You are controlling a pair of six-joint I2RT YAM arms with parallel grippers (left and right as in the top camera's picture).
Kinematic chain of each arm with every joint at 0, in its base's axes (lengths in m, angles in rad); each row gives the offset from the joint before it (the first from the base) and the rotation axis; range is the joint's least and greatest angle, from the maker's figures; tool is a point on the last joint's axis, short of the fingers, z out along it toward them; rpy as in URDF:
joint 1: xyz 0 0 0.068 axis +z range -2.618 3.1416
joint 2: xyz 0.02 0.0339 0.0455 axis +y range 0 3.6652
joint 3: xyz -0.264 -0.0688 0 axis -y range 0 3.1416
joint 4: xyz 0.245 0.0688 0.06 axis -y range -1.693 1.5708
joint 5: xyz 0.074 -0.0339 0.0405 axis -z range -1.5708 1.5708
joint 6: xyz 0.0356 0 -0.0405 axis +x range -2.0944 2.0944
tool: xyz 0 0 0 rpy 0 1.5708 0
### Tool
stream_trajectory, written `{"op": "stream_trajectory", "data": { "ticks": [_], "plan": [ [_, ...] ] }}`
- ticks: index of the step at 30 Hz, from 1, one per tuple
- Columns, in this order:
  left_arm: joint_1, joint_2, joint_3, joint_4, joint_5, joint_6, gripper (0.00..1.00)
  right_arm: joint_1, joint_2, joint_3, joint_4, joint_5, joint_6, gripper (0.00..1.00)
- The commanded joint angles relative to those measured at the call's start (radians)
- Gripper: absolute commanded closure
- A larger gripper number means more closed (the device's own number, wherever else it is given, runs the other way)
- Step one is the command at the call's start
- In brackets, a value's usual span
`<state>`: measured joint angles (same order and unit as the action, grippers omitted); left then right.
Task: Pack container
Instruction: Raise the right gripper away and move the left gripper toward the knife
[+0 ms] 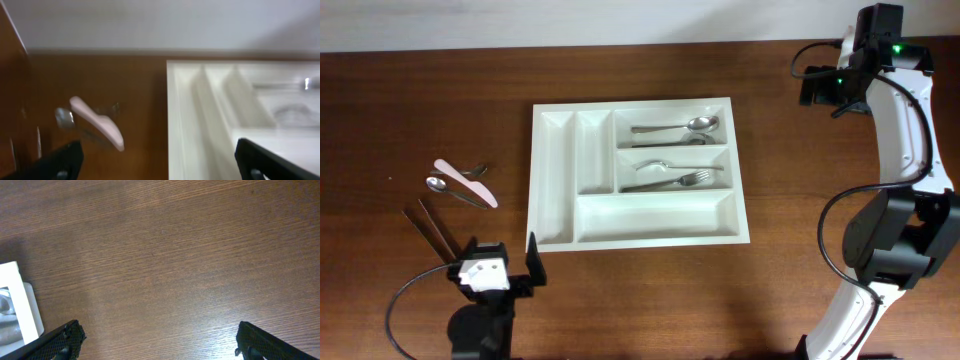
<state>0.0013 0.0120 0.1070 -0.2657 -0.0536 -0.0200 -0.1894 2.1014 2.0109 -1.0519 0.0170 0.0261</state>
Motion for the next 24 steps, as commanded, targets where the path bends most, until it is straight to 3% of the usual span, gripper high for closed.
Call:
{"op": "stream_trajectory", "data": {
  "ticks": [1,6,13,17,19,24],
  "plan": [
    [0.0,-0.004,0.008,0.209,-0.079,-0.089,0.01,-0.002,-0.017,-0.007,0.0,-0.009,0.009,0.01],
    [0.022,0.099,0.118,0.207,-0.208,-0.091,0.01,-0.002,-0.017,-0.007,0.0,-0.009,0.009,0.01],
    [0.105,0.579,0.531,0.003,-0.246,-0.09,0.01,-0.002,-0.017,-0.007,0.0,-0.009,0.009,0.01],
    [0.127,0.977,0.896,-0.271,-0.197,-0.091,0.01,-0.002,-0.017,-0.007,0.0,-0.009,0.009,0.01],
    [0.125,1.072,0.966,-0.333,-0.191,-0.092,0.01,-0.002,-0.017,-0.006,0.0,-0.009,0.009,0.01],
    [0.125,1.289,1.02,-0.427,0.049,-0.092,0.01,-0.002,-0.017,-0.006,0.0,-0.009,0.009,0.01]
  ]
}}
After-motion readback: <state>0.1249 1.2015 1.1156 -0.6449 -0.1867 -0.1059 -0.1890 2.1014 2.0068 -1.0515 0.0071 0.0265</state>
